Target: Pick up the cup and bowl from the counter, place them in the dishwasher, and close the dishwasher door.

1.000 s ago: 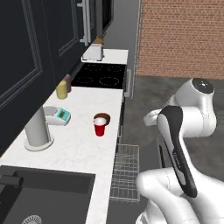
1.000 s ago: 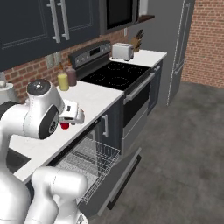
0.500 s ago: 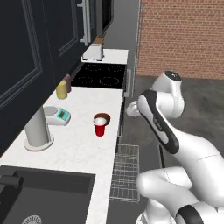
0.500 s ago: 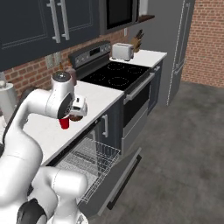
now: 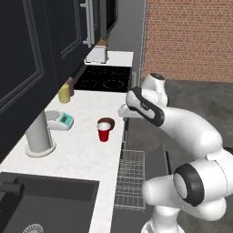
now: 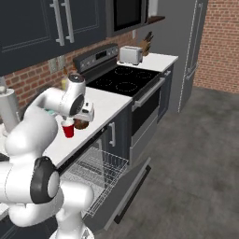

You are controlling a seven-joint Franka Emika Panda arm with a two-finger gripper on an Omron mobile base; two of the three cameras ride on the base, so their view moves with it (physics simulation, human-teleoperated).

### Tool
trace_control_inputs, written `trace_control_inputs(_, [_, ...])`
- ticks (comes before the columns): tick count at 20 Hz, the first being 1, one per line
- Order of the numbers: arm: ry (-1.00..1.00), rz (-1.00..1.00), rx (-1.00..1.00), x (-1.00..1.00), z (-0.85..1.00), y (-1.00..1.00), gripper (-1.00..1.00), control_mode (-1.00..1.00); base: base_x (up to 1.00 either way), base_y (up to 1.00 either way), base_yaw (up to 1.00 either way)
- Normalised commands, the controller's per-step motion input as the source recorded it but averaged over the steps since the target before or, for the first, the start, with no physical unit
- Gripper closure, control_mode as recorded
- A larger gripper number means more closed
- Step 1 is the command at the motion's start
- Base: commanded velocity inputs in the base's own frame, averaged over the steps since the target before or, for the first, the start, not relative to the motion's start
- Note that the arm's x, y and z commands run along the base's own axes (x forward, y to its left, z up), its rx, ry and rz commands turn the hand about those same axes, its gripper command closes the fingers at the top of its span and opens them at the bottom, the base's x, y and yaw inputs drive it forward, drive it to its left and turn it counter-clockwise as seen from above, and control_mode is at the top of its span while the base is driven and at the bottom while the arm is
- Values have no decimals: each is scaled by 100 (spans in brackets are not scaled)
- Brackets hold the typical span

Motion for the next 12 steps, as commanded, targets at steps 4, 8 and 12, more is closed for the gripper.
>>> trace_control_inputs(4, [6, -6, -3, 54, -25, 8, -100, -100, 0, 0, 0])
trace_control_inputs(8, [0, -14, 6, 51, -31, 0, -100, -100, 0, 0, 0])
trace_control_inputs(12, [0, -16, 14, 49, -49, 1, -100, -100, 0, 0, 0])
